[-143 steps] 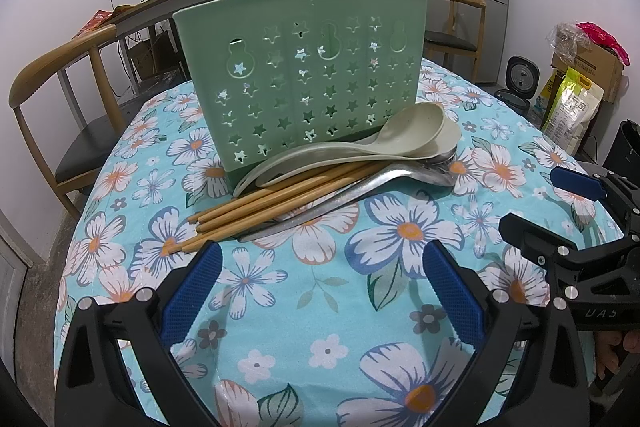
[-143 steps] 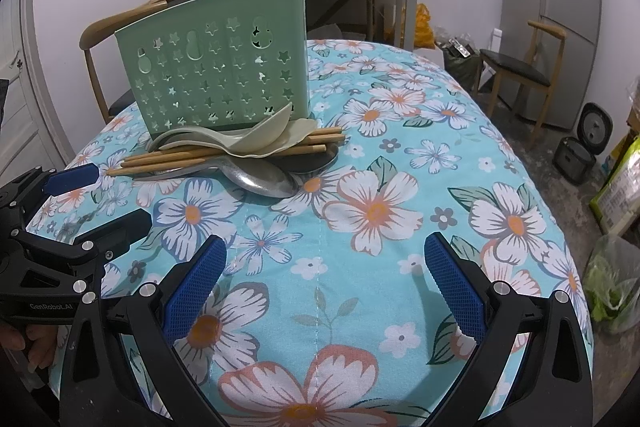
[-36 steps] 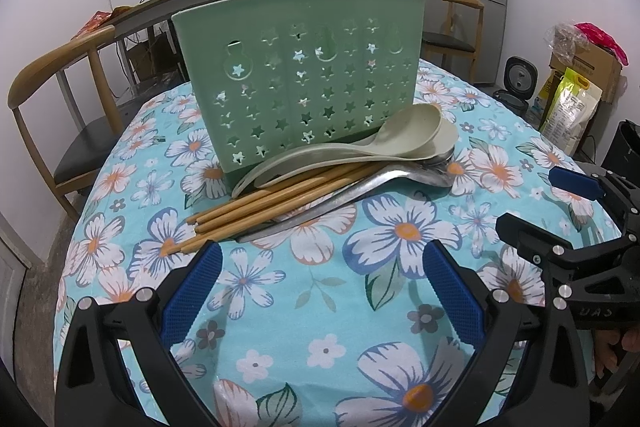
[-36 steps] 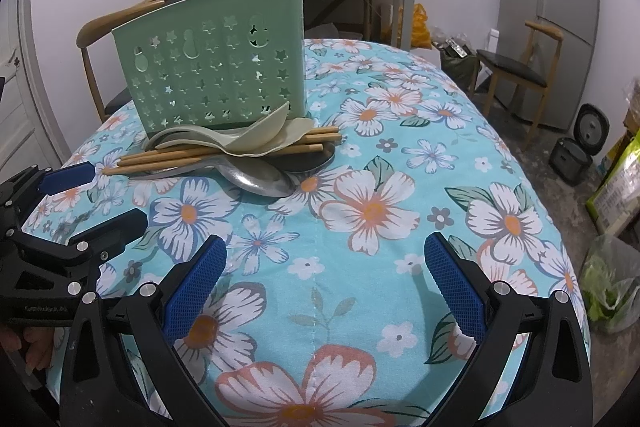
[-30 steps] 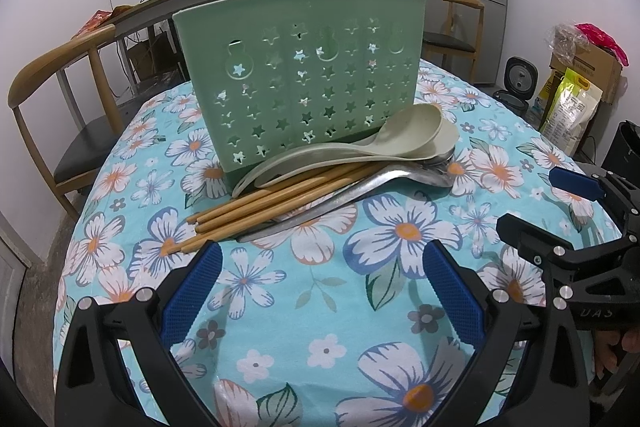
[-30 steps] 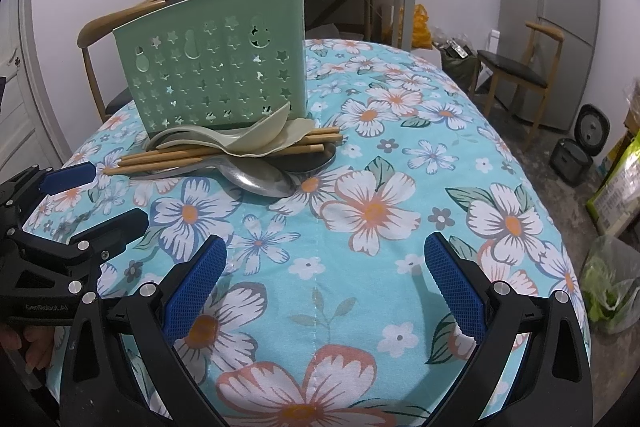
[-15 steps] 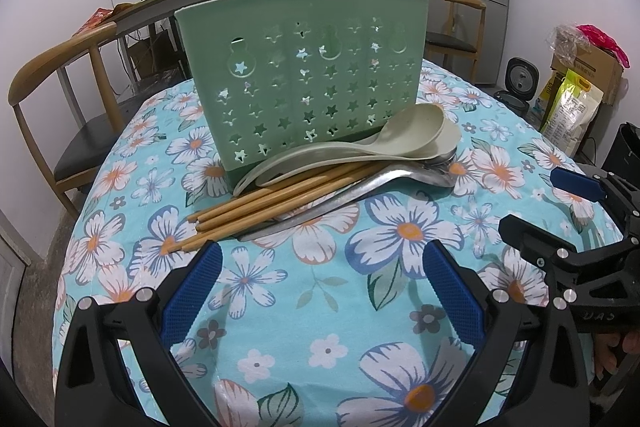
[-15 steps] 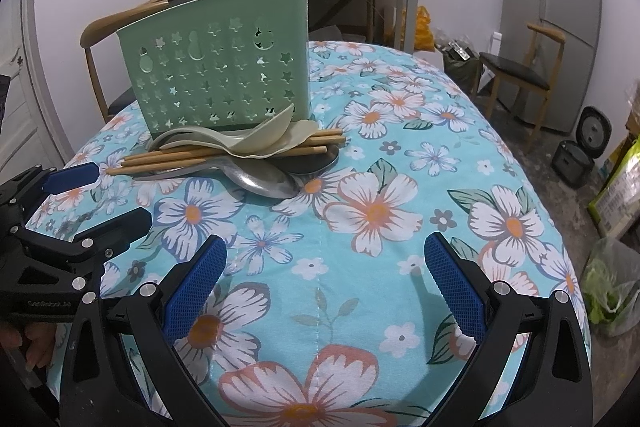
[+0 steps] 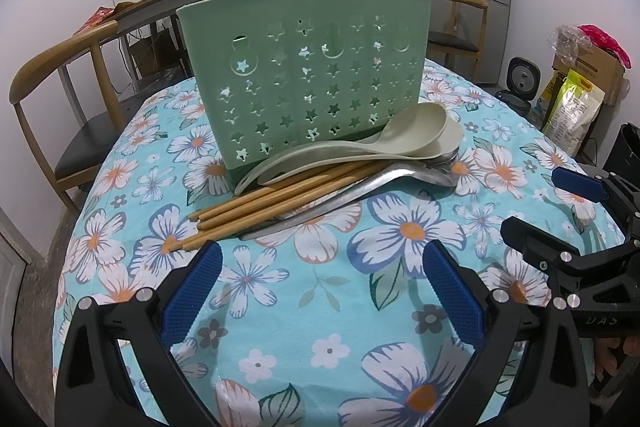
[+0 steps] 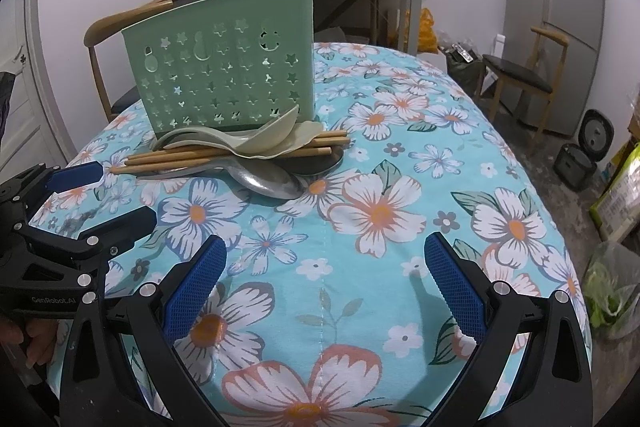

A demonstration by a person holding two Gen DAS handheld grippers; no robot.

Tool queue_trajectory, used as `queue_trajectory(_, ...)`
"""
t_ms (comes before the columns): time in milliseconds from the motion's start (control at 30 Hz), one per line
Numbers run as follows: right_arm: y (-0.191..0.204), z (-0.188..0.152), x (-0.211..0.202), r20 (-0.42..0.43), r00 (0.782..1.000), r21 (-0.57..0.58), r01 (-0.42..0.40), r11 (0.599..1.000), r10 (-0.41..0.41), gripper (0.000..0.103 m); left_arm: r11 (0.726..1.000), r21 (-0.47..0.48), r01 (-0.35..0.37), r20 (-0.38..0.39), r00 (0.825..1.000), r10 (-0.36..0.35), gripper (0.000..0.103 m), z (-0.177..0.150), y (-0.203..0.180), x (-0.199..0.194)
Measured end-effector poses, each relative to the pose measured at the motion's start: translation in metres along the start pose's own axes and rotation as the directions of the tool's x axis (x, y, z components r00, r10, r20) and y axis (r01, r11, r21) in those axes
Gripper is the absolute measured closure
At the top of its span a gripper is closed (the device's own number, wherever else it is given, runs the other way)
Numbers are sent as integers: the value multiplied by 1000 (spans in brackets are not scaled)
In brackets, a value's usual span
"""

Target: Organize utensils

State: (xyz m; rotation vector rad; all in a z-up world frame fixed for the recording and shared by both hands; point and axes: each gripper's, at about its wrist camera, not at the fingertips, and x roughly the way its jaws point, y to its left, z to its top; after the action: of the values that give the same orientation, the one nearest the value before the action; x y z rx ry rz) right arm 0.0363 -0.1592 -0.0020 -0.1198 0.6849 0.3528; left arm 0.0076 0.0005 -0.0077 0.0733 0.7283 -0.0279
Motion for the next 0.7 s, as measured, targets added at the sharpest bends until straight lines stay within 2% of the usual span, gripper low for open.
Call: queue_trajectory(700, -2, 0, 1, -11, 1000, 8, 4, 1000, -4, 8, 1000, 1, 10, 14, 1000, -10, 5, 0, 0, -3)
